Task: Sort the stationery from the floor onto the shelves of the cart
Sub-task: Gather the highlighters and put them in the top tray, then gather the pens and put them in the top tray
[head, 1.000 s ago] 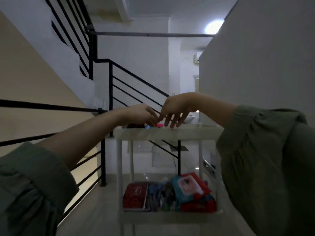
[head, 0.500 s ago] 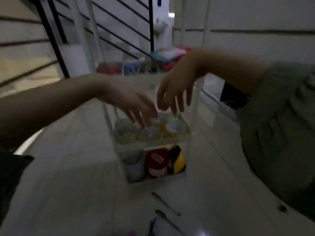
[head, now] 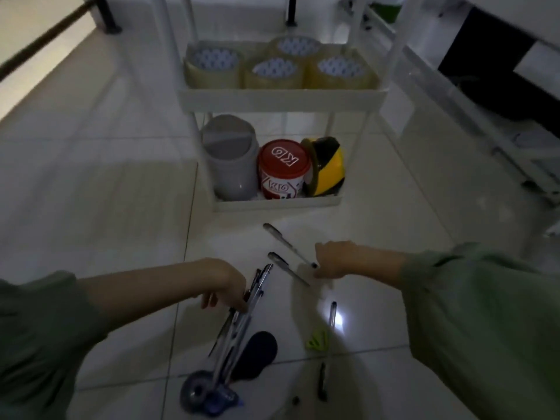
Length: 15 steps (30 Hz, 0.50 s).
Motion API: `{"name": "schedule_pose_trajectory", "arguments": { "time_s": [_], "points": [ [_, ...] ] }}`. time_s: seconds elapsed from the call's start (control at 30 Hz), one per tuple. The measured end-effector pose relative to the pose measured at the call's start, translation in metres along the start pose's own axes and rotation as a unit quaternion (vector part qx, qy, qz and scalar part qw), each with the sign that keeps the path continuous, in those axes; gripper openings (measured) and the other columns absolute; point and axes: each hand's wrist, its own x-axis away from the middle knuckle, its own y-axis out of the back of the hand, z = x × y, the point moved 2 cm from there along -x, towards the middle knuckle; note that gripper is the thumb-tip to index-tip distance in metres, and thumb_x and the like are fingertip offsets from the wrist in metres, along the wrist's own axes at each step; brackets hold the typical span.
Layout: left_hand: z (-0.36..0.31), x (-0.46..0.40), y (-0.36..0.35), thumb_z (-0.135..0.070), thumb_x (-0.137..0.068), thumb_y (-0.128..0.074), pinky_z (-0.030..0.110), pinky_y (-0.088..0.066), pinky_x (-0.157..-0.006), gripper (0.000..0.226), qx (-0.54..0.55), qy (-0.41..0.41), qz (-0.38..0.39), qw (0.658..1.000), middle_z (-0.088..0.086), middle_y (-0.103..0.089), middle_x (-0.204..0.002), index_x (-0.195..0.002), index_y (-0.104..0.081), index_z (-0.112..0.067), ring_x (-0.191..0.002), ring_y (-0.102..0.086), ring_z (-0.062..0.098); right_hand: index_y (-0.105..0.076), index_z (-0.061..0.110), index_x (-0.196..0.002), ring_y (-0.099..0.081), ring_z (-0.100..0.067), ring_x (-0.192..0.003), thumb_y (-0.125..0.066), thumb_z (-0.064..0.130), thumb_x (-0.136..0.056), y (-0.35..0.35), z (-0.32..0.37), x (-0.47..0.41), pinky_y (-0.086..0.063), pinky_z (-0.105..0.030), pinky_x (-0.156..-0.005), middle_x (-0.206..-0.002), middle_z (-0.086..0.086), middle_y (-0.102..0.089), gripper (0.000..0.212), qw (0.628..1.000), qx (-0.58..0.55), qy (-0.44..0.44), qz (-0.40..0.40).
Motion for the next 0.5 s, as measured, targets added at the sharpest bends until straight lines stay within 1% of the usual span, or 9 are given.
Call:
{"name": "schedule_pose_trajectory", "arguments": {
  "time_s": [0.07, 0.17, 0.23, 0.3, 0.33, 0.4, 0.43, 0.47, 0.5],
  "points": [
    [0.000, -0.010, -0.014, -0.052, -0.095, -0.034, 0.034, -0.051, -0.084, 0.062, 0.026, 0.016, -0.007, 1.000, 0.020, -0.060, -0.124, -0.121, -0.052, 0.001, -0.101, -0.066, 0.028, -0.024, 0.003, -0.142, -0.038, -0.034, -0.127, -0.046, 0.042, -0.094, -0.015, 0.009, -0.013, -0.036, -0.038, -0.101, -0.140, -0.019, -0.035, 0.066, 0.997, -0.033, 0.016, -0.061],
    [-0.005, -0.029, -0.031, -0.057, -0.093, -0.031, 0.025, -0.049, -0.065, 0.058, 0.076, 0.014, -0.065, 0.995, 0.013, -0.065, -0.096, -0.100, -0.059, -0.007, -0.066, -0.063, 0.020, 0.004, 0.005, -0.149, -0.017, -0.038, -0.139, -0.055, 0.059, -0.082, -0.030, 0.015, -0.038, -0.031, -0.049, -0.107, -0.150, -0.020, -0.017, 0.104, 0.989, -0.078, 0.025, -0.123],
    [-0.009, -0.038, -0.043, -0.060, -0.091, -0.034, 0.023, -0.045, -0.062, 0.059, 0.115, 0.021, -0.097, 0.988, 0.008, -0.061, -0.089, -0.105, -0.056, -0.007, -0.062, -0.054, 0.013, 0.011, 0.007, -0.149, -0.008, -0.041, -0.142, -0.050, 0.063, -0.083, -0.045, 0.015, -0.052, -0.028, -0.053, -0.108, -0.153, -0.022, -0.009, 0.106, 0.990, -0.062, 0.037, -0.120],
    [-0.013, -0.043, -0.051, -0.061, -0.090, -0.035, 0.027, -0.045, -0.081, 0.070, 0.111, 0.027, -0.125, 0.986, 0.012, -0.057, -0.120, -0.126, -0.043, -0.002, -0.093, -0.060, 0.021, 0.003, 0.005, -0.150, -0.012, -0.042, -0.141, -0.042, 0.061, -0.088, -0.058, 0.016, -0.054, -0.029, -0.052, -0.107, -0.153, -0.025, -0.011, 0.094, 0.989, -0.053, 0.031, -0.137],
    [-0.014, -0.044, -0.054, -0.059, -0.090, -0.037, 0.029, -0.043, -0.088, 0.072, 0.105, 0.030, -0.148, 0.983, 0.013, -0.051, -0.129, -0.131, -0.035, 0.000, -0.109, -0.057, 0.025, -0.012, 0.001, -0.148, -0.027, -0.044, -0.135, -0.042, 0.055, -0.090, -0.061, 0.018, -0.053, -0.038, -0.052, -0.100, -0.147, -0.028, -0.024, 0.085, 0.983, -0.055, 0.028, -0.174],
    [-0.015, -0.048, -0.058, -0.054, -0.090, -0.042, 0.032, -0.043, -0.091, 0.066, 0.096, 0.028, -0.190, 0.977, 0.013, -0.051, -0.130, -0.129, -0.032, -0.002, -0.116, -0.054, 0.028, -0.056, -0.008, -0.121, -0.063, -0.043, -0.091, -0.048, 0.033, -0.085, -0.062, 0.021, -0.054, -0.055, -0.043, -0.060, -0.105, -0.029, -0.060, 0.055, 0.982, -0.054, 0.024, -0.180],
    [-0.015, -0.050, -0.060, -0.052, -0.091, -0.044, 0.032, -0.043, -0.089, 0.062, 0.094, 0.027, -0.206, 0.974, 0.012, -0.053, -0.127, -0.127, -0.033, -0.003, -0.115, -0.055, 0.028, -0.065, -0.007, -0.105, -0.066, -0.037, -0.071, -0.044, 0.021, -0.080, -0.063, 0.022, -0.054, -0.052, -0.035, -0.045, -0.086, -0.023, -0.064, 0.043, 0.978, -0.049, 0.026, -0.201],
    [-0.015, -0.052, -0.060, -0.050, -0.091, -0.045, 0.031, -0.043, -0.086, 0.059, 0.094, 0.027, -0.219, 0.971, 0.012, -0.055, -0.123, -0.125, -0.035, -0.003, -0.114, -0.056, 0.028, -0.066, -0.009, -0.102, -0.066, -0.035, -0.068, -0.038, 0.012, -0.080, -0.065, 0.023, -0.056, -0.050, -0.033, -0.042, -0.083, -0.021, -0.063, 0.041, 0.971, -0.022, 0.036, -0.234],
    [-0.017, -0.052, -0.061, -0.046, -0.092, -0.044, 0.030, -0.041, -0.082, 0.054, 0.093, 0.030, -0.228, 0.969, 0.011, -0.056, -0.116, -0.124, -0.037, -0.003, -0.113, -0.056, 0.028, -0.059, -0.011, -0.113, -0.065, -0.037, -0.080, -0.034, 0.006, -0.086, -0.066, 0.026, -0.056, -0.053, -0.035, -0.052, -0.094, -0.023, -0.061, 0.041, 0.970, -0.015, 0.047, -0.239]
  ]
}}
